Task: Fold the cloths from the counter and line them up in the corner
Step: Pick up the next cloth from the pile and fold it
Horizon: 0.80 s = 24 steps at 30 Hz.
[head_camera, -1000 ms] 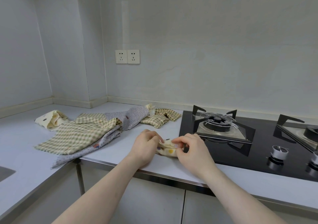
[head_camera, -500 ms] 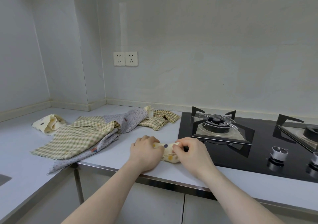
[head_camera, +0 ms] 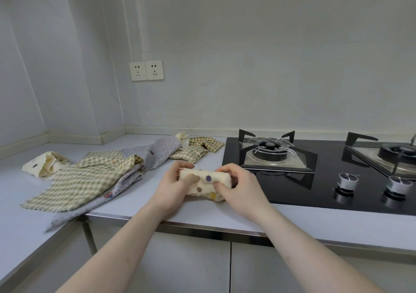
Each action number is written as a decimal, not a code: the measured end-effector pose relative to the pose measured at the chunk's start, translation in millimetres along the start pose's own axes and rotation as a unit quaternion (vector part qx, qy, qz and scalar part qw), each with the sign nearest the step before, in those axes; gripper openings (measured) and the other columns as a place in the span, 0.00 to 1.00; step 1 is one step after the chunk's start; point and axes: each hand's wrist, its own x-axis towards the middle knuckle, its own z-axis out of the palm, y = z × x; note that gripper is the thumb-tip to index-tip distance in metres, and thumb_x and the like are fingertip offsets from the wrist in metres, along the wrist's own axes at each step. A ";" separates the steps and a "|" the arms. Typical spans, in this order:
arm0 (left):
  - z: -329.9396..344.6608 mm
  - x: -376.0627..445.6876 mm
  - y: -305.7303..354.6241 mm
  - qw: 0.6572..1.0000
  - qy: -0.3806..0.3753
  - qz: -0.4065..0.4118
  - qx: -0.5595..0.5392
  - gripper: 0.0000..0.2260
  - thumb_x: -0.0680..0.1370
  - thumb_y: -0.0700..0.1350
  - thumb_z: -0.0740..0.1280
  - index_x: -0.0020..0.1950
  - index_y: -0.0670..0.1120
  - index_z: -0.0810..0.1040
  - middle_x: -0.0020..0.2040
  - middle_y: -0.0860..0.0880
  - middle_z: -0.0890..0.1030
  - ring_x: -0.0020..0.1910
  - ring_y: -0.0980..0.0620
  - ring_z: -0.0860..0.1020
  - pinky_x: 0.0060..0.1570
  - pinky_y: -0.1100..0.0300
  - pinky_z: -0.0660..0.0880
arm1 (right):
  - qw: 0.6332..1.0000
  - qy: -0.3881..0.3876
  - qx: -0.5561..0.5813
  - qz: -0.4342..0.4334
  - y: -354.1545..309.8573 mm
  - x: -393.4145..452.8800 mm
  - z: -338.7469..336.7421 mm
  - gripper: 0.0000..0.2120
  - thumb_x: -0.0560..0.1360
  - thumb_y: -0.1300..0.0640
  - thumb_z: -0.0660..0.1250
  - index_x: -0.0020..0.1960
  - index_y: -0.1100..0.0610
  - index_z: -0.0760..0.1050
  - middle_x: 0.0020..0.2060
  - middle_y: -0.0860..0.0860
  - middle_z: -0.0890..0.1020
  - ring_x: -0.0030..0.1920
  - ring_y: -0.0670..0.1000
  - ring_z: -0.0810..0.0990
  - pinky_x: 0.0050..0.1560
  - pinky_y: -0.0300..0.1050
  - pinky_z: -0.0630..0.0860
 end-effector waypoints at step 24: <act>2.0 5.9 1.9 0.994 0.015 -0.023 0.106 0.09 0.81 0.50 0.69 0.48 0.45 0.77 0.38 0.47 0.82 0.36 0.53 0.79 0.36 0.61 0.74 | 0.995 -0.046 -0.085 0.037 3.3 -10.5 8.7 0.17 0.74 0.35 0.61 0.62 0.33 0.70 0.52 0.34 0.77 0.57 0.40 0.72 0.54 0.34 0.71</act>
